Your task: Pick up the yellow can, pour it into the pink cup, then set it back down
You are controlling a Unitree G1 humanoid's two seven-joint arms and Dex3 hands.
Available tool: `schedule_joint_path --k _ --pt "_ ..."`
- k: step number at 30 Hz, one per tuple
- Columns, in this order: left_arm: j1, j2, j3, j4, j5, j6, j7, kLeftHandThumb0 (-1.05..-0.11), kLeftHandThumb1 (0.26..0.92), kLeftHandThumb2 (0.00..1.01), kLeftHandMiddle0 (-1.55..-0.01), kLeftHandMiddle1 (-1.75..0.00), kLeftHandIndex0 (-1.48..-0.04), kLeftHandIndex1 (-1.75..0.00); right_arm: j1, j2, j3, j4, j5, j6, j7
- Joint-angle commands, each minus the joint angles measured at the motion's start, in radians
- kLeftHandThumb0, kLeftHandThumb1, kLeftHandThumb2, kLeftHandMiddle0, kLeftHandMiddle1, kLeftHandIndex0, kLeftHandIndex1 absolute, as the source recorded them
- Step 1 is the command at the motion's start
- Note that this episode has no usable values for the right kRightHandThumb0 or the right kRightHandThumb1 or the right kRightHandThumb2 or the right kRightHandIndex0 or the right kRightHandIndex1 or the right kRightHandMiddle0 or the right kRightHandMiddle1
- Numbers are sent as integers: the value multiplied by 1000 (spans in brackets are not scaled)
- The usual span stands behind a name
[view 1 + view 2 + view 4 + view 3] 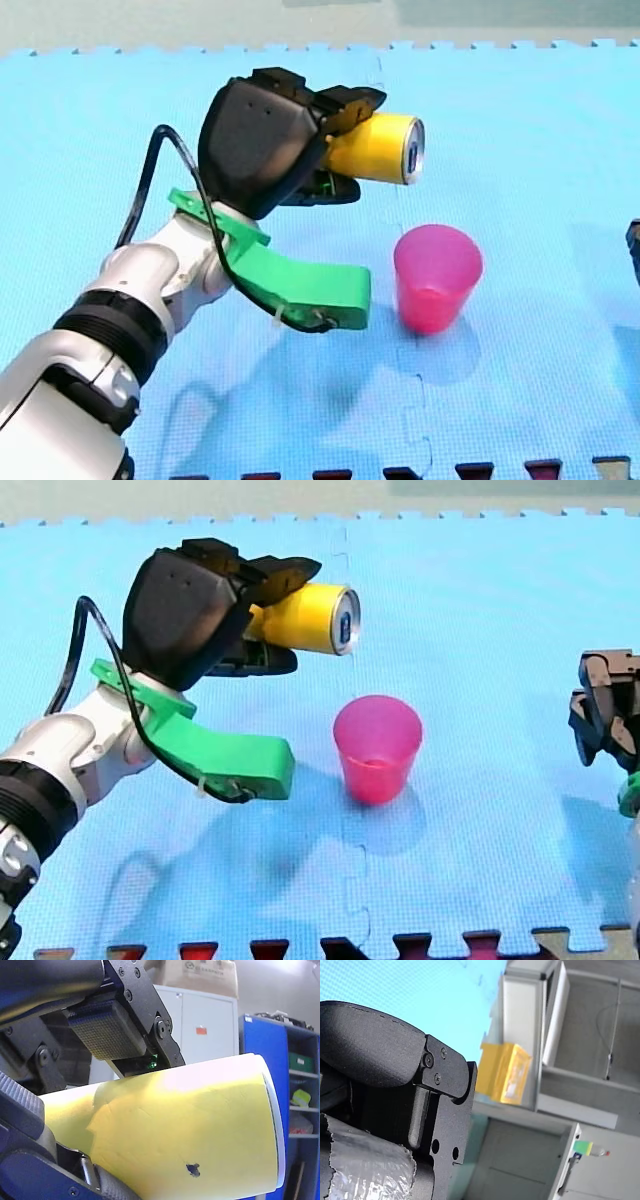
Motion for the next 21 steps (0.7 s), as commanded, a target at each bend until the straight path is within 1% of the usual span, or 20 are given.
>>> schedule_joint_path --k 1,10,18,21 --pt "-15 1 -2 4 -7 1 9 -374 811 2 -1032 -1141 -1271 0 -2 -6 -2 2 1 -1 -2" --pt "-12 7 -11 0 -6 9 9 -375 814 1 -1016 -1179 -1273 -1 1 -3 0 -1 0 -5 -3" --pt "-13 7 -22 1 -3 20 12 -371 818 1 -971 -1321 -1275 -1 -1 -5 1 0 -1 -1 -6" --pt "-14 5 -24 4 -5 22 12 -370 819 1 -960 -1350 -1275 -1 -2 -5 0 0 0 0 -5"
